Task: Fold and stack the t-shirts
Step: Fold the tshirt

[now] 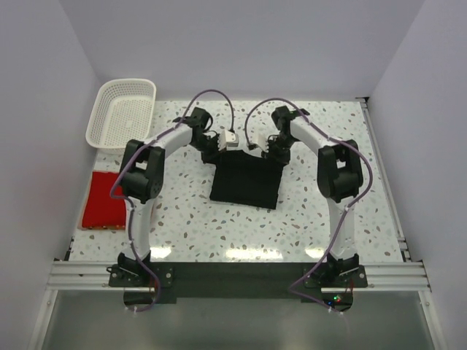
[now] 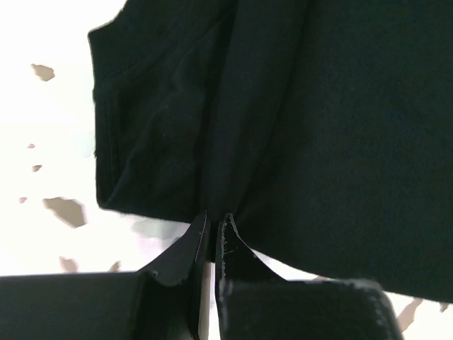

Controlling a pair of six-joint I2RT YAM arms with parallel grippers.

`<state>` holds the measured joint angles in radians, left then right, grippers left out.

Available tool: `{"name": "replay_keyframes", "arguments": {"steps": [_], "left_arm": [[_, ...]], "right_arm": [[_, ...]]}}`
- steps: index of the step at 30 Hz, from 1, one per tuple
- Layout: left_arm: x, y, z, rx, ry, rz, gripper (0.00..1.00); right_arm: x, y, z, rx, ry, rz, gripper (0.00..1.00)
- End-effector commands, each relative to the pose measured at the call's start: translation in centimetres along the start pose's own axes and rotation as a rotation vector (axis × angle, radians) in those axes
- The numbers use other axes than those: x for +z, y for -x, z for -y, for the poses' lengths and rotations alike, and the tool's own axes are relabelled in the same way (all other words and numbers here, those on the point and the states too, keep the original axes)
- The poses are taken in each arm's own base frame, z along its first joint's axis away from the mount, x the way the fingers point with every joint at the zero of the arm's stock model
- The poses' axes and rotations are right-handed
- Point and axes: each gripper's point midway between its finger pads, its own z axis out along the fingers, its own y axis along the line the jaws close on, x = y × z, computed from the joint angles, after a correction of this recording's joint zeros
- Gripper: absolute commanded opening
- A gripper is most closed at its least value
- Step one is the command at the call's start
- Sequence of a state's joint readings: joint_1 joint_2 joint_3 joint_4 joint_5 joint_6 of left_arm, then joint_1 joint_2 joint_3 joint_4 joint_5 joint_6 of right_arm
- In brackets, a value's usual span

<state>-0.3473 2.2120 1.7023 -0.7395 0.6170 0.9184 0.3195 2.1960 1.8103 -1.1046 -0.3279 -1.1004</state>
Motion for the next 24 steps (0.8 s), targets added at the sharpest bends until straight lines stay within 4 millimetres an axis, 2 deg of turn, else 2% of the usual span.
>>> {"name": "replay_keyframes", "arguments": {"steps": [1, 2, 3, 4, 5, 6, 7, 8, 9, 10, 11, 12, 13, 14, 15, 16, 17, 18, 19, 21, 22, 24], "left_arm": [[-1.2, -0.2, 2.5, -0.081, -0.02, 0.03, 0.0], [-0.7, -1.8, 4.3, -0.109, -0.051, 0.015, 0.0], [-0.9, -2.1, 5.1, -0.109, -0.056, 0.015, 0.0], [-1.9, -1.4, 5.8, -0.097, -0.038, 0.031, 0.0], [-2.2, -1.5, 6.4, -0.096, -0.032, 0.04, 0.0], [-2.0, -2.8, 8.3, -0.124, -0.059, 0.026, 0.0], [-3.0, -2.1, 9.1, -0.116, -0.048, 0.042, 0.0], [-3.2, -1.9, 10.1, -0.119, -0.063, 0.057, 0.0], [-3.1, -3.0, 11.9, -0.143, -0.095, 0.045, 0.0], [-3.8, -2.2, 12.9, -0.123, -0.091, 0.061, 0.0], [-3.8, -2.9, 14.6, -0.134, -0.116, 0.052, 0.0], [-4.0, -2.8, 15.4, -0.125, -0.122, 0.054, 0.01], [-4.7, -1.8, 16.2, -0.085, -0.112, 0.073, 0.11], [-5.1, -1.5, 16.7, -0.072, -0.11, 0.082, 0.15], [-5.5, -1.4, 17.1, -0.06, -0.108, 0.091, 0.18], [-6.4, -0.5, 17.0, -0.027, -0.083, 0.114, 0.29], [-6.9, 0.1, 16.6, -0.008, -0.061, 0.122, 0.34], [-7.5, 0.8, 16.3, 0.026, -0.04, 0.135, 0.4], [-7.8, 1.2, 16.0, 0.046, -0.028, 0.14, 0.44], [-8.3, 2.4, 15.3, 0.086, -0.003, 0.164, 0.49], [-7.9, 3.0, 15.0, 0.109, -0.002, 0.17, 0.5], [-7.5, 4.1, 14.6, 0.138, 0.0, 0.171, 0.51]], "right_arm": [[0.7, -0.5, 0.1, 0.024, -0.029, -0.019, 0.0], [0.9, -0.4, -0.5, 0.022, -0.022, -0.02, 0.0], [0.5, 0.4, -1.5, 0.003, -0.018, -0.01, 0.0], [1.3, -0.1, -3.2, 0.002, 0.011, -0.018, 0.0], [1.4, -0.1, -4.2, -0.006, 0.018, -0.016, 0.0], [0.6, 1.1, -5.3, -0.044, -0.006, 0.005, 0.0], [1.6, 0.1, -7.6, -0.038, 0.038, -0.017, 0.0], [1.6, 0.2, -8.7, -0.049, 0.046, -0.015, 0.0], [1.6, 0.5, -10.1, -0.06, 0.057, -0.013, 0.0], [1.2, 0.5, -11.5, -0.063, 0.063, 0.004, 0.0], [0.9, 0.5, -12.2, -0.063, 0.066, 0.012, 0.01], [0.6, 0.6, -12.8, -0.05, 0.071, 0.021, 0.07], [0.2, 0.6, -13.5, -0.038, 0.088, 0.024, 0.14], [-0.7, 1.1, -13.8, -0.031, 0.087, 0.047, 0.29], [-1.3, 1.3, -14.0, -0.005, 0.093, 0.058, 0.36], [-2.7, 1.9, -14.2, 0.009, 0.104, 0.075, 0.44], [-3.4, 3.0, -14.6, 0.027, 0.137, 0.124, 0.6], [-4.4, 3.0, -14.8, 0.083, 0.156, 0.138, 0.64], [-5.7, 4.3, -13.9, 0.101, 0.146, 0.185, 0.66], [-6.2, 5.3, -13.4, 0.216, 0.202, 0.246, 0.66], [-6.9, 6.3, -12.5, 0.237, 0.195, 0.275, 0.65], [-5.9, 7.1, -11.8, 0.327, 0.25, 0.289, 0.56]]}}
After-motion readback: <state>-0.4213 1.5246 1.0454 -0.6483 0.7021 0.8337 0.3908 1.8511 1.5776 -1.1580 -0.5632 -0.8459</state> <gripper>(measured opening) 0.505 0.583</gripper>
